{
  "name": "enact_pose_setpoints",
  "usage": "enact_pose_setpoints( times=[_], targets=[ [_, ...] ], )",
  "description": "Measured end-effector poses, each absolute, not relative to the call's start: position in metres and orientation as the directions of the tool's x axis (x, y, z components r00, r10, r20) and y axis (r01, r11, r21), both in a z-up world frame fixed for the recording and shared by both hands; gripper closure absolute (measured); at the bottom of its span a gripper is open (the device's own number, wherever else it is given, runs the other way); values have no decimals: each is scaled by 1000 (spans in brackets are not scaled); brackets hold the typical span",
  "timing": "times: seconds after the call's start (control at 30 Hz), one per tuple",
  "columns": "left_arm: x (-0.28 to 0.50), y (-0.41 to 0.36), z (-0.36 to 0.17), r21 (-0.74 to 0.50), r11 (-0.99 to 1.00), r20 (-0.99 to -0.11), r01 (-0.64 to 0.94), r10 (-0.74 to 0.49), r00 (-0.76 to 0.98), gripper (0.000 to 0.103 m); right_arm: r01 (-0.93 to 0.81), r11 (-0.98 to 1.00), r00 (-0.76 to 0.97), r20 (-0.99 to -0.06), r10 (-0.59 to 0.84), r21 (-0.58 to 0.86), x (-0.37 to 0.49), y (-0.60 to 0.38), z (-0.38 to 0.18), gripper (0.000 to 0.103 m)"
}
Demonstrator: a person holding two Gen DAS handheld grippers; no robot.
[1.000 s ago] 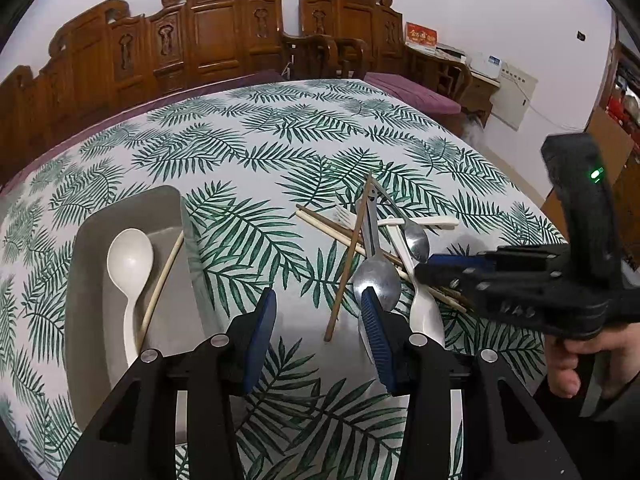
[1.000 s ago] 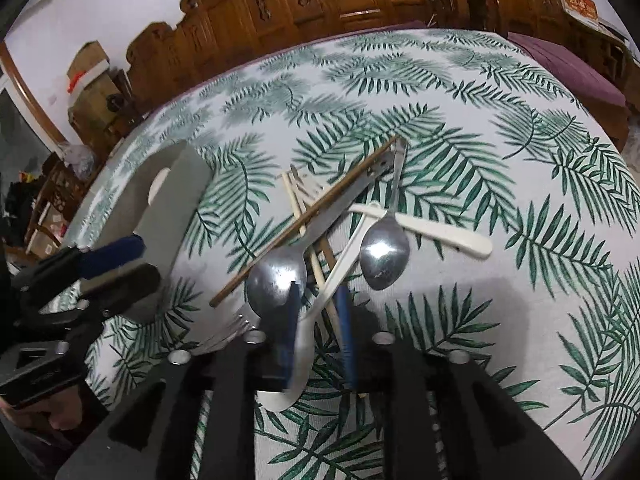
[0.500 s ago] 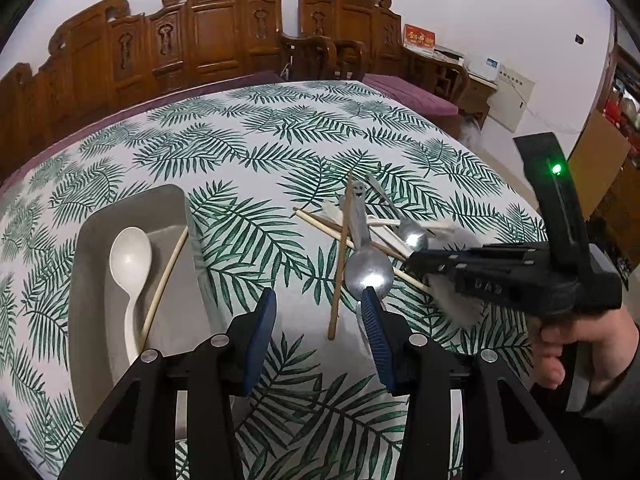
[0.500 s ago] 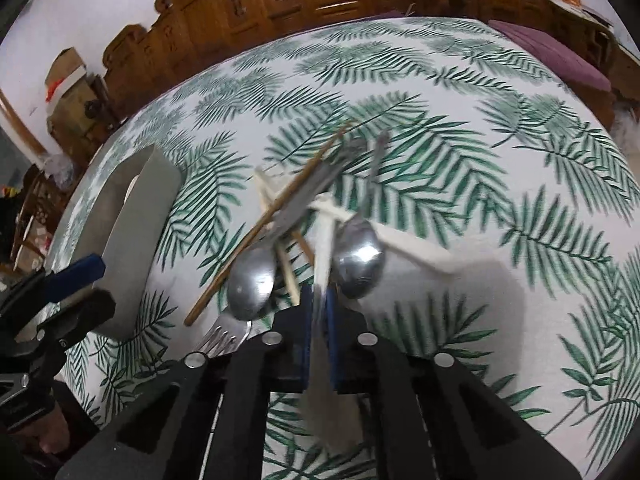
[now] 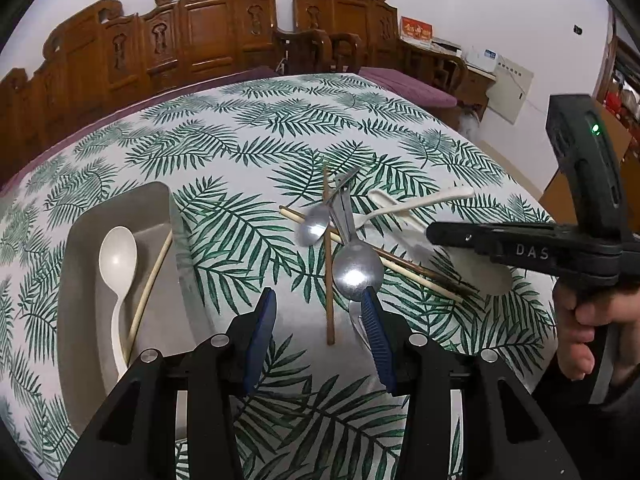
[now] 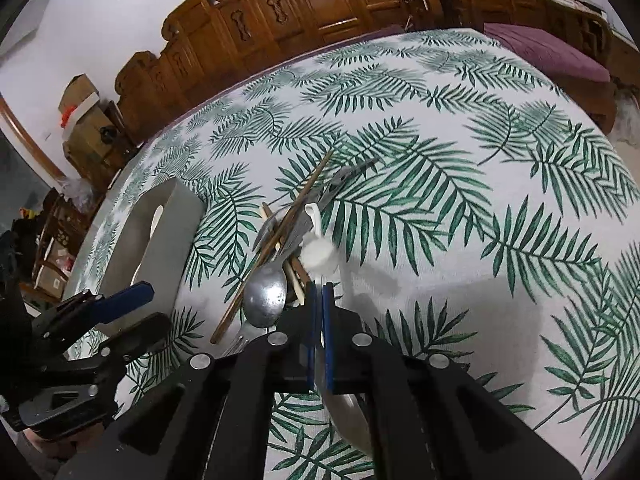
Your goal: Organize utensils
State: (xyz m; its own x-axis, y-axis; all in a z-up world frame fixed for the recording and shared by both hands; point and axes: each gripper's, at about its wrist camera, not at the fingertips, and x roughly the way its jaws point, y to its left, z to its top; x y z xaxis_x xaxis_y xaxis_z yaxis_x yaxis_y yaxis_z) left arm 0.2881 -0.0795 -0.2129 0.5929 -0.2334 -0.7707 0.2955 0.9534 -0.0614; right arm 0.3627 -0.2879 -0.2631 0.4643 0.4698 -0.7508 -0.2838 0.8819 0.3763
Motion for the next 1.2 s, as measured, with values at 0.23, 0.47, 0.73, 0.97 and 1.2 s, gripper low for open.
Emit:
enact_pose_setpoints(
  times=[0.23,0.47,0.73,0.97,1.2],
  targets=[
    [289,-82,-217,-55,952,-777,301,-231,585,61,-252,919,539,-745,394,304,363,-301,-252,99],
    [295,-86,-219,-68,949,-780,308,-244,577,61,-170,975,635,-740,219,143,371,-327,-243,99],
    [324,-97,-211,-46,949,-787,313,-227,574,61,-132,969,650,-720,244,210,387,-363,-242,99],
    [376,-115,-220,5,946,-818,324,-183,545,62,-176,946,640,-699,319,271,387,-357,-239,99],
    [420,-120,-242,21,942,-868,336,-149,473,70,-187,923,623,-685,377,338,388,-361,-240,99]
  ],
)
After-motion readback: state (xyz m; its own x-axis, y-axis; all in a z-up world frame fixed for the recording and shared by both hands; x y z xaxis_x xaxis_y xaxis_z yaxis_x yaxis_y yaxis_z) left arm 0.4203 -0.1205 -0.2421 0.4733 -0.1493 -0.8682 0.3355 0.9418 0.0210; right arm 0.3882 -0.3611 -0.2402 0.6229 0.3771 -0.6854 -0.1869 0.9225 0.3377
